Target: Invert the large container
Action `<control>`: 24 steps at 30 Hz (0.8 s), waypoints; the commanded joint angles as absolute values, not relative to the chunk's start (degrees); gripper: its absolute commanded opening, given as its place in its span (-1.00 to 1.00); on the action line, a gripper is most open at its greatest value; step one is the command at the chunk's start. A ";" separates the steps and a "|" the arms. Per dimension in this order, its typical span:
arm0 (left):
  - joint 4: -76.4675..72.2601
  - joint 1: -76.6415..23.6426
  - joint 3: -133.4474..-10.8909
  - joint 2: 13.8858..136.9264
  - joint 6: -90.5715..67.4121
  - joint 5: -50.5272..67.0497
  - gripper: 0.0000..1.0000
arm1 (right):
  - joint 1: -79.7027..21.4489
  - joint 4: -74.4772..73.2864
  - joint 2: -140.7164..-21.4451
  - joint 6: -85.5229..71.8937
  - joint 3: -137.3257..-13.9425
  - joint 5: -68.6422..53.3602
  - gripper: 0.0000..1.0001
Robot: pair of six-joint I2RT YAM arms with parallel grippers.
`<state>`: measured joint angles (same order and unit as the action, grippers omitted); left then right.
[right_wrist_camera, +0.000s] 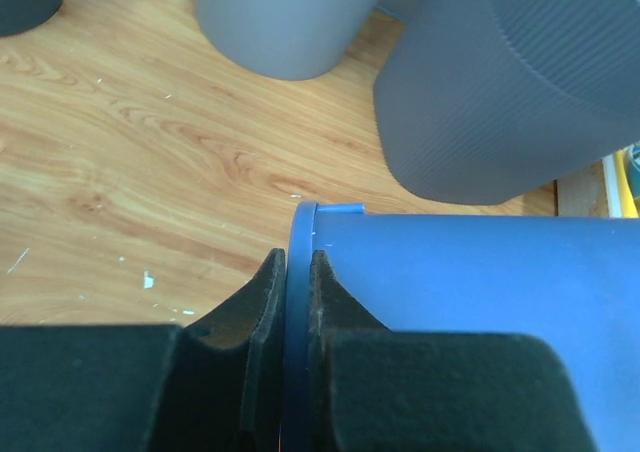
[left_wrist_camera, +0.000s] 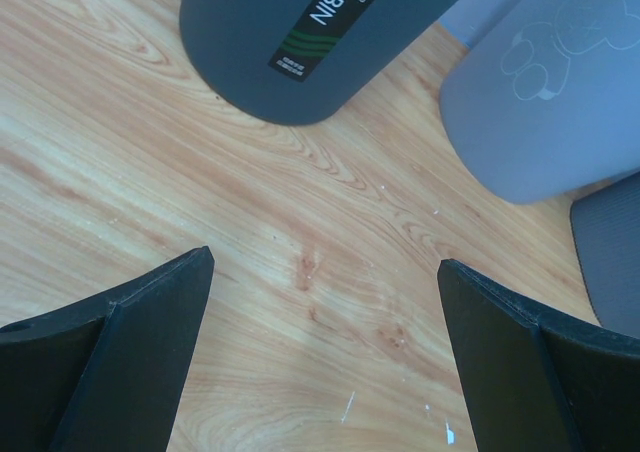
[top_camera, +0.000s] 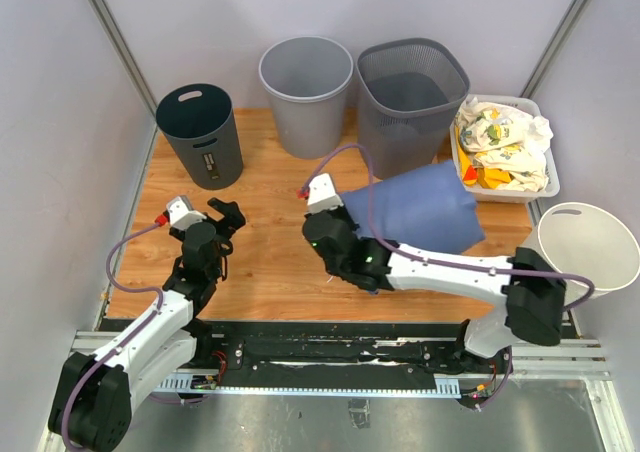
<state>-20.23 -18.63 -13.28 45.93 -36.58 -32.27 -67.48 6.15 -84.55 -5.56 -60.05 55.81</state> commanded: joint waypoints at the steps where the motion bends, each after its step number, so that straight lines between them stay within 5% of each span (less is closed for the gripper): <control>1: -18.39 -19.00 -14.42 44.73 -38.08 -36.72 0.99 | -70.01 -0.30 -92.67 -5.79 -62.05 58.61 -0.99; 14: -16.24 -18.97 -14.17 43.41 -39.64 -40.61 0.99 | -70.57 0.21 -101.68 -12.78 -64.72 55.37 -0.97; 24: -16.17 -18.93 -14.30 43.41 -39.53 -40.45 0.99 | -70.49 1.84 -100.02 -12.71 -62.22 54.38 -0.67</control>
